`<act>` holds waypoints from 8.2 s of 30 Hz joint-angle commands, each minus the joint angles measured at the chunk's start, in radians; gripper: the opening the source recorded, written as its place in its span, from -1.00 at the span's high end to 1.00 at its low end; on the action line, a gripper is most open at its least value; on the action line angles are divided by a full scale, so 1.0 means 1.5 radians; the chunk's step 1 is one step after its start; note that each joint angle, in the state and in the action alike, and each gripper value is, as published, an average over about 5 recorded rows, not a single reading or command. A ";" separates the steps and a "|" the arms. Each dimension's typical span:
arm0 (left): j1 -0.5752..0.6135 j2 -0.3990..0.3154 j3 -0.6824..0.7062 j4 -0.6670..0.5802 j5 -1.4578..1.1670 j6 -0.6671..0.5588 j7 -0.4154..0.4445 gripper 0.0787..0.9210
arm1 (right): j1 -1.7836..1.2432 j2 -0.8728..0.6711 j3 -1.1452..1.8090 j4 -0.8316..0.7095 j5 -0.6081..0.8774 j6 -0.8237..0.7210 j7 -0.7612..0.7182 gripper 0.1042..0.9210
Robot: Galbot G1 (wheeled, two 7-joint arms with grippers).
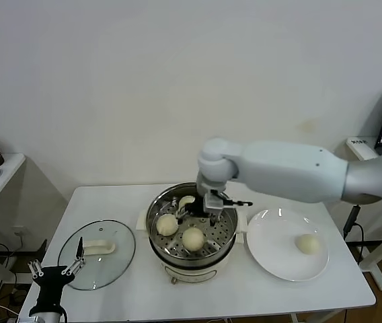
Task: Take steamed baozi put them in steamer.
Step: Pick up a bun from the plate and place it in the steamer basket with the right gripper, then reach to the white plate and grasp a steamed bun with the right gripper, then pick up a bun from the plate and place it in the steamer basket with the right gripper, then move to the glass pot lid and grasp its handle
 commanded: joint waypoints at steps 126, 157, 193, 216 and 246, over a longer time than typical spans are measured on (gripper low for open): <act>-0.034 0.024 0.003 0.008 0.005 0.008 0.005 -0.77 | 0.011 0.005 -0.046 0.004 0.371 -0.815 0.146 -0.05; -0.032 0.022 -0.007 0.004 0.004 0.009 0.005 -0.77 | -0.052 -0.075 0.032 0.037 0.316 -0.804 0.158 -0.44; -0.022 0.013 -0.009 0.004 0.150 0.013 -0.040 -0.77 | -1.318 0.145 1.360 0.191 0.004 -0.032 0.571 -0.76; -0.100 0.167 0.008 0.331 1.019 -0.047 -0.209 -0.77 | -1.470 0.265 1.476 0.229 0.124 -0.179 0.633 -0.76; -0.324 0.181 0.115 0.479 1.026 -0.043 -0.160 -0.77 | -1.466 0.274 1.415 0.204 0.106 -0.159 0.631 -0.76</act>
